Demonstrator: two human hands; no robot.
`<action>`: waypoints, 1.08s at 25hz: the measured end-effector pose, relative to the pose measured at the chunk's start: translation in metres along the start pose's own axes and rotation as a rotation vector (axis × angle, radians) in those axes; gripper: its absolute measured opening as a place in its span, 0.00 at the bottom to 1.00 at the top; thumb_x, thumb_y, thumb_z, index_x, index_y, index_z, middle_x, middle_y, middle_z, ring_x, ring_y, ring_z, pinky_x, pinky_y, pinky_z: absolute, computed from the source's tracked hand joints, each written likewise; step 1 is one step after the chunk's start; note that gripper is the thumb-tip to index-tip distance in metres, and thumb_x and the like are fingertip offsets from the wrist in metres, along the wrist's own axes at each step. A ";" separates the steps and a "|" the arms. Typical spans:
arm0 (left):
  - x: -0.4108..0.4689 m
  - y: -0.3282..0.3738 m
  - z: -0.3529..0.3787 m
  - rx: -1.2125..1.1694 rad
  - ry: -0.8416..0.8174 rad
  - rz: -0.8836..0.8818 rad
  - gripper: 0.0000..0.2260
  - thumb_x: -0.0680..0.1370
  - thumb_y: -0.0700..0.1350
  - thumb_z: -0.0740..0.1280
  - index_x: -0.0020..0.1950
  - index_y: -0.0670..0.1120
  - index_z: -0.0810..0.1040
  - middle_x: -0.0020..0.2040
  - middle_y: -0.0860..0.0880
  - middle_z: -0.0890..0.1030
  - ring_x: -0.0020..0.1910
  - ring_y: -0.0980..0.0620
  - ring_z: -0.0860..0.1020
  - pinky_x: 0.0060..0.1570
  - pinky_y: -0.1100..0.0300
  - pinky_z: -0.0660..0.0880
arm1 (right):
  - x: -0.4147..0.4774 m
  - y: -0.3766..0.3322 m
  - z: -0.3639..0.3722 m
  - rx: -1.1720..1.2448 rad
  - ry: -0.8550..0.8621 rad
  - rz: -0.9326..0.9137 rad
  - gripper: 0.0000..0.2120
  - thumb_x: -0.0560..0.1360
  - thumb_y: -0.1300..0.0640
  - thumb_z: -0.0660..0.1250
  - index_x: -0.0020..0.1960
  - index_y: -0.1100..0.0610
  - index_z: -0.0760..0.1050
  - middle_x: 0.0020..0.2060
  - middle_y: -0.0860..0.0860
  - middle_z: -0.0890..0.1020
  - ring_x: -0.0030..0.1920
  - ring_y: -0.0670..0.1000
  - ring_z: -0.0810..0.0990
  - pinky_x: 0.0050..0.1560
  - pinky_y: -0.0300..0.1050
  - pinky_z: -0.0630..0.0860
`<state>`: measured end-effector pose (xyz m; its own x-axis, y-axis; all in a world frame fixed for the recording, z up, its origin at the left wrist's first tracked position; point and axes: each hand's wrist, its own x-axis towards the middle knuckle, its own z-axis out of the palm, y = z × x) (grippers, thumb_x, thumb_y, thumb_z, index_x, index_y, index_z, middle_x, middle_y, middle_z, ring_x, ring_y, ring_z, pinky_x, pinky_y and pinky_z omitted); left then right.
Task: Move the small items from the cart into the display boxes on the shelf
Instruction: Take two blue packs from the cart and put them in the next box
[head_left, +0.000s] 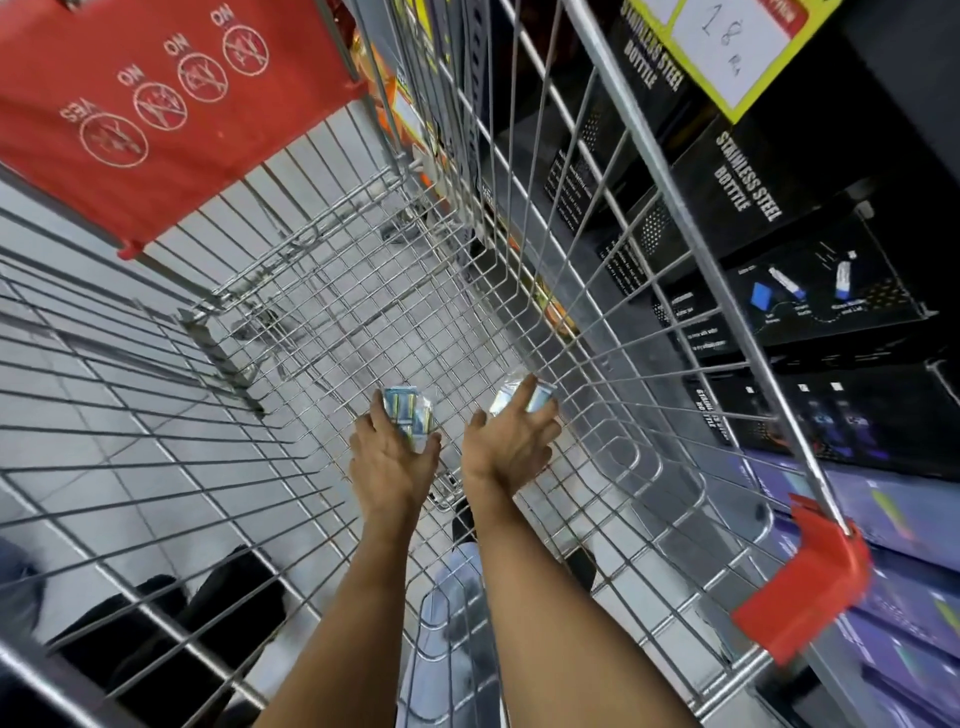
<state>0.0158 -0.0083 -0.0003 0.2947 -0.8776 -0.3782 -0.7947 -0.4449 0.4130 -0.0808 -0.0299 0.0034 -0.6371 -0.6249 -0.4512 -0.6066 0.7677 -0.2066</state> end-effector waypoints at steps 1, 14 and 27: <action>-0.001 0.000 0.000 -0.011 0.008 0.009 0.37 0.68 0.50 0.73 0.70 0.40 0.59 0.57 0.34 0.73 0.55 0.35 0.72 0.50 0.44 0.73 | -0.001 0.004 0.000 -0.010 0.012 -0.047 0.35 0.72 0.51 0.69 0.73 0.52 0.54 0.72 0.60 0.58 0.64 0.59 0.64 0.54 0.53 0.73; -0.027 0.050 -0.067 -0.203 0.193 0.115 0.31 0.68 0.51 0.73 0.64 0.39 0.66 0.56 0.36 0.72 0.54 0.39 0.71 0.49 0.45 0.73 | -0.042 0.010 -0.083 -0.066 0.149 -0.533 0.32 0.69 0.48 0.70 0.69 0.54 0.65 0.69 0.59 0.67 0.59 0.57 0.72 0.50 0.50 0.75; -0.115 0.234 -0.236 -0.395 0.482 0.507 0.27 0.70 0.54 0.69 0.63 0.42 0.68 0.54 0.36 0.72 0.54 0.38 0.70 0.52 0.46 0.70 | -0.093 0.005 -0.343 0.098 0.662 -0.702 0.29 0.63 0.52 0.72 0.62 0.57 0.74 0.61 0.62 0.75 0.51 0.62 0.76 0.44 0.53 0.77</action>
<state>-0.0789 -0.0538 0.3358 0.2167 -0.9302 0.2963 -0.6731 0.0774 0.7355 -0.1880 -0.0164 0.3417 -0.3020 -0.8759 0.3763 -0.9277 0.1791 -0.3276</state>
